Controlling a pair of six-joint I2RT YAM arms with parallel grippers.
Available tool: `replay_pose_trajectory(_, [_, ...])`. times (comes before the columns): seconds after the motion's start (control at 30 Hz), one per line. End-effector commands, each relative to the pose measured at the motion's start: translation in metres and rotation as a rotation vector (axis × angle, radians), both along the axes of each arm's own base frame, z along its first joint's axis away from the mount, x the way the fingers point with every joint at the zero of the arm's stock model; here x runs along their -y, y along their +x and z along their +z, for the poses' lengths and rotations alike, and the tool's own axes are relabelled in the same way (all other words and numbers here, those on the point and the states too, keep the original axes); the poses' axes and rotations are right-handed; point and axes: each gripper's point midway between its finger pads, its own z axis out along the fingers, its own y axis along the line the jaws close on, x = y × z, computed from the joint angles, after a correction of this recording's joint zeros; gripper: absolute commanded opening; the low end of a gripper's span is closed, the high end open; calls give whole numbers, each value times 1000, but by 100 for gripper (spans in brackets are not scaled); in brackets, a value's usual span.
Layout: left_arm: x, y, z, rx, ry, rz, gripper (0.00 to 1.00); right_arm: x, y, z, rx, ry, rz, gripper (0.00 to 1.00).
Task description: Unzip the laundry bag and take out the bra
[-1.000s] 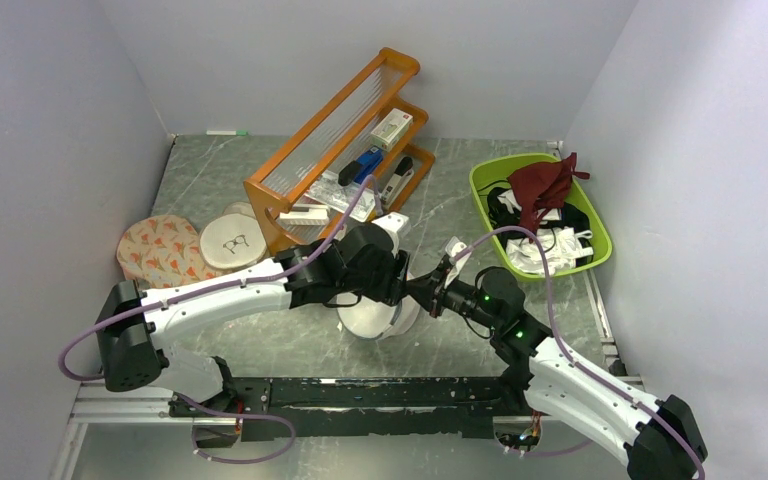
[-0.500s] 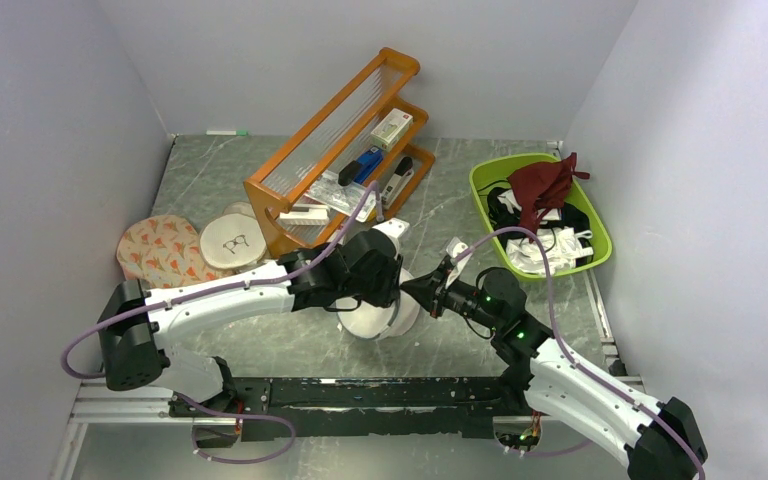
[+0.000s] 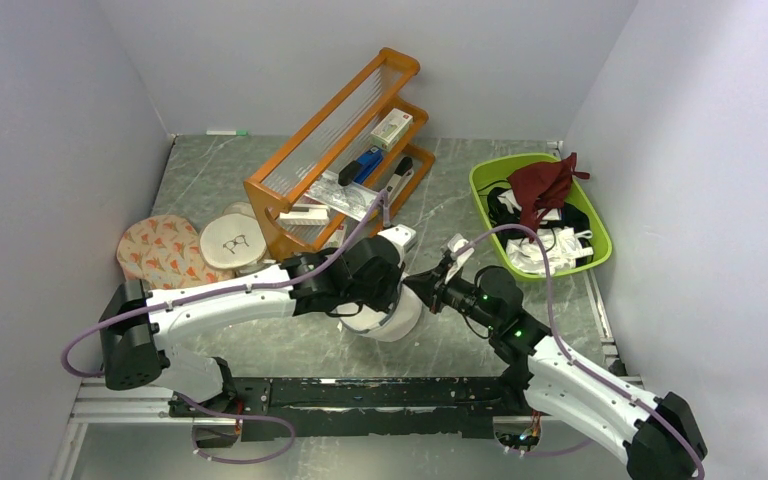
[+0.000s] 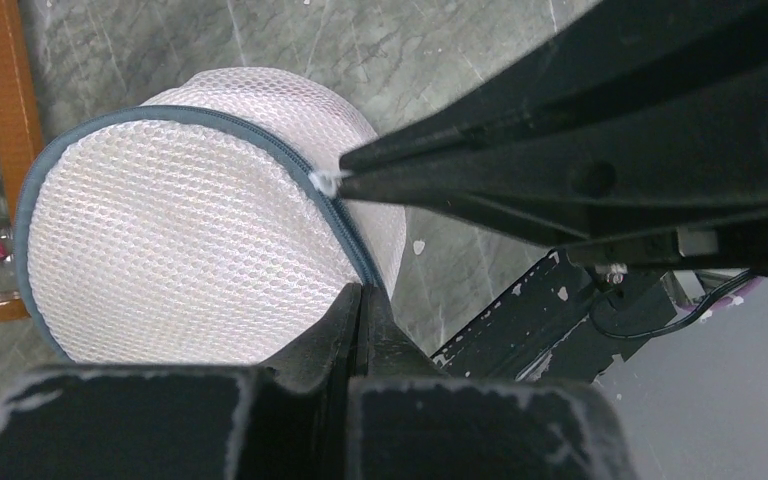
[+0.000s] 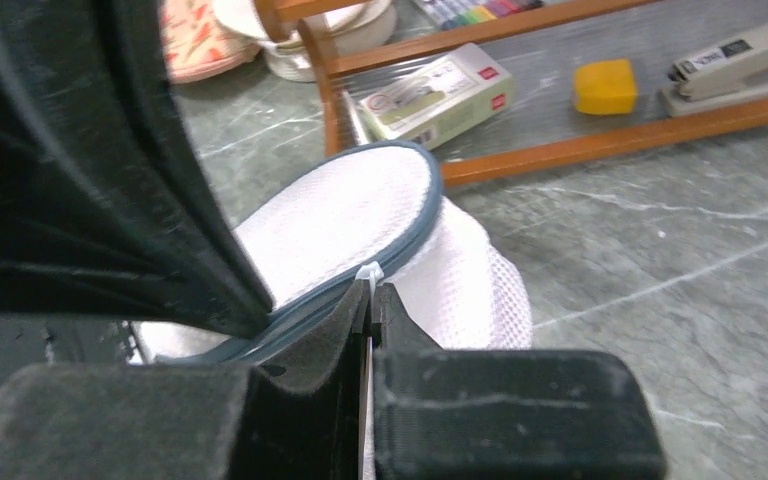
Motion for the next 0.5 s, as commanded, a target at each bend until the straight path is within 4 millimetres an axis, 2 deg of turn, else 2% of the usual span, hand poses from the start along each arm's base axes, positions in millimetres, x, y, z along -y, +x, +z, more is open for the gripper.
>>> replay_pose_trajectory(0.0, [-1,-7,12,22,-11,-27,7,15,26,12,37,22,-165,0])
replay_pose_trajectory(0.3, [0,-13,19,27,-31,-46,7,30,52,10,68,34,-321,0])
replay_pose_trajectory(0.47, [-8,-16,16,19,-19,-24,7,35,69,2,68,-8,-398,0])
